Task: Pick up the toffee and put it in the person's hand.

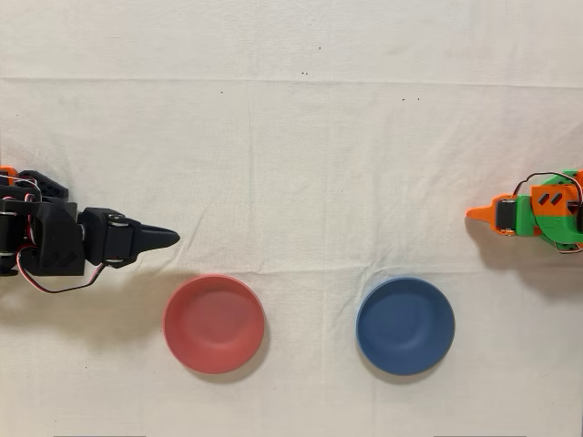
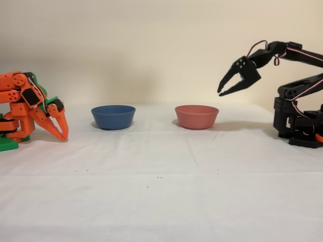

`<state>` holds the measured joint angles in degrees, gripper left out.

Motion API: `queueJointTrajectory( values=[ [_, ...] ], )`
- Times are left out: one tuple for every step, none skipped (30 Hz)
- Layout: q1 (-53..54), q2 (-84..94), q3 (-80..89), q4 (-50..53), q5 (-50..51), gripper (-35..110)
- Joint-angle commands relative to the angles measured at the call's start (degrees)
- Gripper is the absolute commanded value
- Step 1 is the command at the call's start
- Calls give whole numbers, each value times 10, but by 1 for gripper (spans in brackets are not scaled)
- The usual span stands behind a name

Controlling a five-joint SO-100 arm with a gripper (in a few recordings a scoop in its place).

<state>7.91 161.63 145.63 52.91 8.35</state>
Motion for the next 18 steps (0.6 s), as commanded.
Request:
queueJointTrajectory(
  values=[
    [1, 60, 42, -2, 0, 0],
    [0, 73, 58, -1, 0, 0],
    [-1, 87, 75, -1, -1, 0],
    [-3, 101, 93, -1, -2, 0],
    [-4, 114, 112, -1, -4, 0],
    [-4, 125, 128, -1, -4, 0],
    [-4, 133, 142, 0, -3, 0],
    [-5, 140, 152, 3, 0, 0],
    [-7, 149, 163, 4, 1, 0],
    [-11, 156, 175, 7, 1, 0],
    [-15, 166, 185, 10, 2, 0],
    [-21, 177, 193, 13, 4, 0],
    [-28, 187, 201, 18, 4, 0],
    [-34, 199, 209, 19, 5, 0],
    [-39, 208, 217, 20, 5, 0],
    [-40, 217, 224, 20, 4, 0],
    [-40, 224, 232, 20, 1, 0],
    [-41, 231, 241, 21, -3, 0]
  ],
)
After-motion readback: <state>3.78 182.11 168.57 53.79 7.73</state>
